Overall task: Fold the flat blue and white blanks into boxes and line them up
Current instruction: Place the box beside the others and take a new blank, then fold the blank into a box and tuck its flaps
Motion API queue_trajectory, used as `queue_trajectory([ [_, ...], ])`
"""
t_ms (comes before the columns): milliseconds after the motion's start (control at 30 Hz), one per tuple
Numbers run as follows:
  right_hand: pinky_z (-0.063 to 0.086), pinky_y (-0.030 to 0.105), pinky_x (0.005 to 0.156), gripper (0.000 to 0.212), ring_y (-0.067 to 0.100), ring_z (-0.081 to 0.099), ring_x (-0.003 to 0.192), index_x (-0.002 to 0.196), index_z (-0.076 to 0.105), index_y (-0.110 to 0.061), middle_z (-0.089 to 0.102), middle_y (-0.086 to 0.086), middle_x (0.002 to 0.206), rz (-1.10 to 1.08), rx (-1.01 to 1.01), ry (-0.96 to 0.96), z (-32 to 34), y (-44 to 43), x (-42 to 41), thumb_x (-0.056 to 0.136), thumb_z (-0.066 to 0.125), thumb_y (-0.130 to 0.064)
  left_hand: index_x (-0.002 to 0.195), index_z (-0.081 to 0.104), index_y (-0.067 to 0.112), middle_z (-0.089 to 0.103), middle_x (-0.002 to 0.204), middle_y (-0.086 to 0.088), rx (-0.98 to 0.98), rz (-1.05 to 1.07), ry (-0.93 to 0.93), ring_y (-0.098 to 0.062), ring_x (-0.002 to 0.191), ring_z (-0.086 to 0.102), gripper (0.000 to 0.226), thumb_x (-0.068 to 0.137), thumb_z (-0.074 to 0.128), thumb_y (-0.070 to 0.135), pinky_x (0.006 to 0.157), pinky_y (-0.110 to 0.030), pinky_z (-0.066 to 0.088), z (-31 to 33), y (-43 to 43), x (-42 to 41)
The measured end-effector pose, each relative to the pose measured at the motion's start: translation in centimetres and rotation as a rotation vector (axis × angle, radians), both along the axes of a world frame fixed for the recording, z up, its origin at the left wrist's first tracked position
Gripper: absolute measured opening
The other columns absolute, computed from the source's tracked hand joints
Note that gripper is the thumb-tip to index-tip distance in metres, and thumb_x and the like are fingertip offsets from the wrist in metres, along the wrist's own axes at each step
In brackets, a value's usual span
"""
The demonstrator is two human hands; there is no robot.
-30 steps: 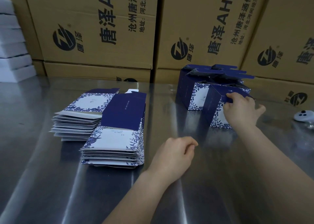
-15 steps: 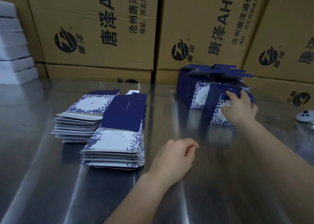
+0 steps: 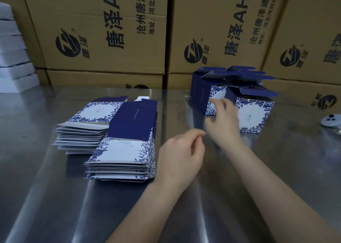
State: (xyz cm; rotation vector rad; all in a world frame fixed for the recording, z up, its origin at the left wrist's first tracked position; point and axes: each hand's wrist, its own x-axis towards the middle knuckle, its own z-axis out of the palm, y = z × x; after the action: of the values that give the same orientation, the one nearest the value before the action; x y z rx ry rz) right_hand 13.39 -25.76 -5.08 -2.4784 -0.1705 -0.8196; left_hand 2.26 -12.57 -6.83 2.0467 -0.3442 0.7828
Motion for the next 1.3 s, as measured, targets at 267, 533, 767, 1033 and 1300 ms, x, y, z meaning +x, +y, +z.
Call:
queue_trajectory([
  [267, 0.05, 0.029, 0.078, 0.022, 0.022, 0.065, 0.085, 0.085, 0.074, -0.026, 0.072, -0.003, 0.083, 0.142, 0.155, 0.193, -3.3, 3.1, -2.7, 0.083, 0.055, -0.014, 0.094, 0.075, 0.008, 0.074, 0.088, -0.004, -0.096, 0.369, -0.258, -0.03, 0.084, 0.067, 0.022, 0.085, 0.054, 0.011, 0.076, -0.047, 0.052, 2.6, 2.7, 0.0],
  [533, 0.052, 0.027, 0.078, 0.027, 0.011, 0.063, 0.074, 0.074, 0.068, -0.035, 0.064, -0.013, 0.067, 0.282, 0.14, 0.335, -4.0, 2.2, -3.2, 0.082, 0.054, -0.014, 0.129, 0.06, 0.019, 0.056, 0.139, -0.003, 0.108, 0.619, 0.237, -0.028, 0.131, 0.046, 0.043, 0.087, 0.062, 0.023, 0.107, -0.049, 0.033, 2.7, 7.3, 1.4],
  [767, 0.054, 0.025, 0.076, 0.03, 0.004, 0.065, 0.068, 0.065, 0.063, -0.04, 0.068, -0.014, 0.062, 0.343, 0.165, 0.38, -4.3, 2.3, -2.9, 0.079, 0.053, -0.016, 0.14, 0.043, 0.029, 0.036, 0.155, 0.002, 0.441, 0.564, 0.753, -0.032, 0.147, 0.021, 0.062, 0.087, 0.059, 0.057, 0.114, -0.063, 0.014, 1.5, 7.9, 1.7],
  [1033, 0.046, 0.018, 0.05, 0.029, 0.006, 0.055, 0.047, 0.082, 0.068, -0.032, 0.071, -0.009, 0.067, 0.463, 0.479, 0.465, -4.1, 3.0, -3.4, 0.089, 0.051, -0.009, 0.127, 0.053, 0.027, 0.055, 0.129, 0.002, 0.42, 0.538, 0.672, -0.031, 0.13, 0.041, 0.042, 0.089, 0.058, 0.045, 0.105, -0.048, 0.036, 2.6, 6.2, 0.6],
  [1300, 0.049, 0.03, 0.051, 0.032, 0.02, 0.063, 0.065, 0.129, 0.047, -0.02, 0.063, 0.018, 0.12, 0.653, 0.974, 0.773, -2.4, 4.0, -4.6, 0.1, 0.048, -0.034, 0.122, 0.057, 0.029, 0.061, 0.118, 0.002, 0.347, 0.472, 0.558, -0.028, 0.118, 0.051, 0.038, 0.086, 0.057, 0.038, 0.097, -0.046, 0.045, 3.4, 3.3, -0.6],
])
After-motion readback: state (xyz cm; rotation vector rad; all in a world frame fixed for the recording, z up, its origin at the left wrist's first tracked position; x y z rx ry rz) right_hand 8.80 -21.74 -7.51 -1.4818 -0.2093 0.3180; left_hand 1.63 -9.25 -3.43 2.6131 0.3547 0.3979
